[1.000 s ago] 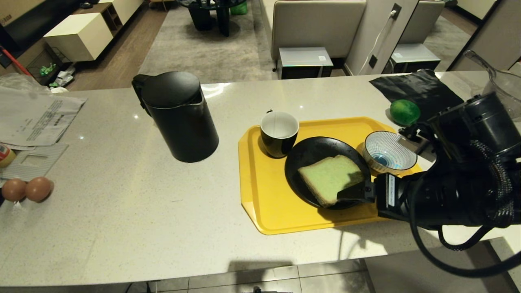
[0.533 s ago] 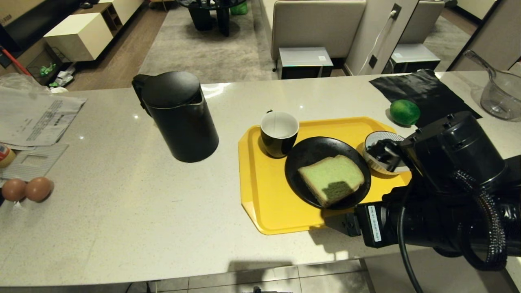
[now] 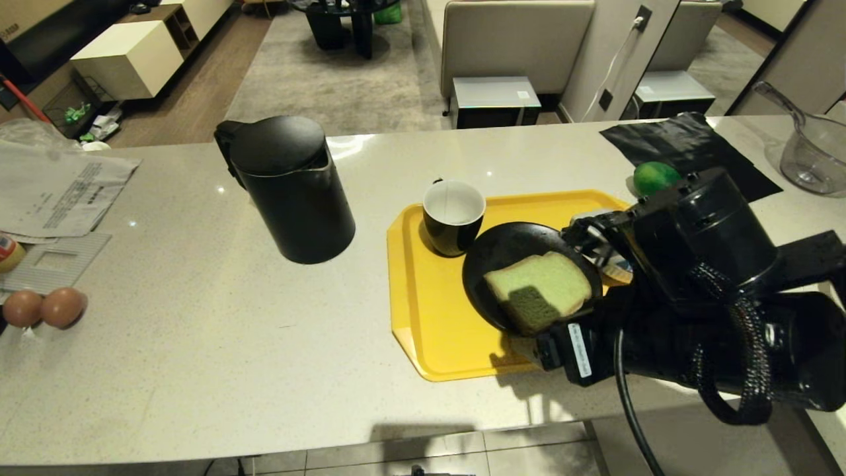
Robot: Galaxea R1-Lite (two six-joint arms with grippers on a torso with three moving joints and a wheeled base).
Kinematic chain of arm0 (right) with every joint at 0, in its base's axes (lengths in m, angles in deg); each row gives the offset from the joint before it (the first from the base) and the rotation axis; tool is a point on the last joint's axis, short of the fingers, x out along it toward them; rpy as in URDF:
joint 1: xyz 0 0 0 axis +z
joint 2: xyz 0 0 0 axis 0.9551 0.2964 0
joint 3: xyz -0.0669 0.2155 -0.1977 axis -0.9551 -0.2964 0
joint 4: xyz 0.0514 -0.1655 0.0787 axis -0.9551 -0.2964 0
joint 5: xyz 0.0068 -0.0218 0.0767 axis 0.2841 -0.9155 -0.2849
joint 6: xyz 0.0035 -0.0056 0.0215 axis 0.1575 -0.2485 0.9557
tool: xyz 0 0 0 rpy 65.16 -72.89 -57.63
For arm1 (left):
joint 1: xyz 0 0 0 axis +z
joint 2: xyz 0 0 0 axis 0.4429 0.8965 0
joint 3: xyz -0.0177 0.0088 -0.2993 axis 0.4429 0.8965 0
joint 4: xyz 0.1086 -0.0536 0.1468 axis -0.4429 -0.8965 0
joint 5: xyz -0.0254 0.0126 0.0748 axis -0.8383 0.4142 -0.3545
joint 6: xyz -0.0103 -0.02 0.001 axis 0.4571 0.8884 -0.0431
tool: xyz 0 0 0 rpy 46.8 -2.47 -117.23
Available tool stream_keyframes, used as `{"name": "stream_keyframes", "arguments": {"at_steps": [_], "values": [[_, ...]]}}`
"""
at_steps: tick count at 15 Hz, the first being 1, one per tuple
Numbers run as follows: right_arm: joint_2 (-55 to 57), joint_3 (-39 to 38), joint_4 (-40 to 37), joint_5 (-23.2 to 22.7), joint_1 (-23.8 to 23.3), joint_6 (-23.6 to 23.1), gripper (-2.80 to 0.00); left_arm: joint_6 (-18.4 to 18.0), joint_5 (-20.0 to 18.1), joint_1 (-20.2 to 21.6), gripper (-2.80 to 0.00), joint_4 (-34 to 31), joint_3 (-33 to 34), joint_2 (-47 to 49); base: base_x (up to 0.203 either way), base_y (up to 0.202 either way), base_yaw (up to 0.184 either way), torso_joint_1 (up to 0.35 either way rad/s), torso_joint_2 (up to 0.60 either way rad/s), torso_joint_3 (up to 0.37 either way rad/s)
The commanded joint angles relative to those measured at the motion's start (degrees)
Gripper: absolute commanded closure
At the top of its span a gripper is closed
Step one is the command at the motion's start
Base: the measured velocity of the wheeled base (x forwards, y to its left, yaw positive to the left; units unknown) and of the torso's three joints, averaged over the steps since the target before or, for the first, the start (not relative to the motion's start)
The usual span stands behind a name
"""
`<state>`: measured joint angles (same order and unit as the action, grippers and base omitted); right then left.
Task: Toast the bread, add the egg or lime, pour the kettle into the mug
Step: Pick up the bread slice
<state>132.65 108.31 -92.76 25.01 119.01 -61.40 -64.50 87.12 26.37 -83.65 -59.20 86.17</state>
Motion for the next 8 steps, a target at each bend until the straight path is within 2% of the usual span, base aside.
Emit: {"name": "stream_keyframes", "arguments": {"at_steps": [1,4,6,8], "values": [[4.74,5.34,-3.47,0.47,0.07,0.68,-2.8,0.0,-0.02,0.01,0.0,0.0,0.01,0.05,0.0,0.0,0.0,0.0,0.0,0.0],[7.63,7.85,-4.54,2.74,0.57,0.36,-2.8,0.0,-0.02,0.01,0.0,0.08,0.01,0.05,0.0,0.0,0.0,0.0,0.0,0.0],[9.27,7.72,-4.44,6.26,0.76,-2.47,-2.8,0.0,-0.02,0.01,0.0,0.0,0.01,0.05,0.0,0.0,0.0,0.0,0.0,0.0],[10.05,8.19,-4.12,6.76,0.77,-4.03,-2.8,0.0,-0.02,0.01,0.0,0.08,0.01,0.05,0.0,0.0,0.0,0.0,0.0,0.0]]}}
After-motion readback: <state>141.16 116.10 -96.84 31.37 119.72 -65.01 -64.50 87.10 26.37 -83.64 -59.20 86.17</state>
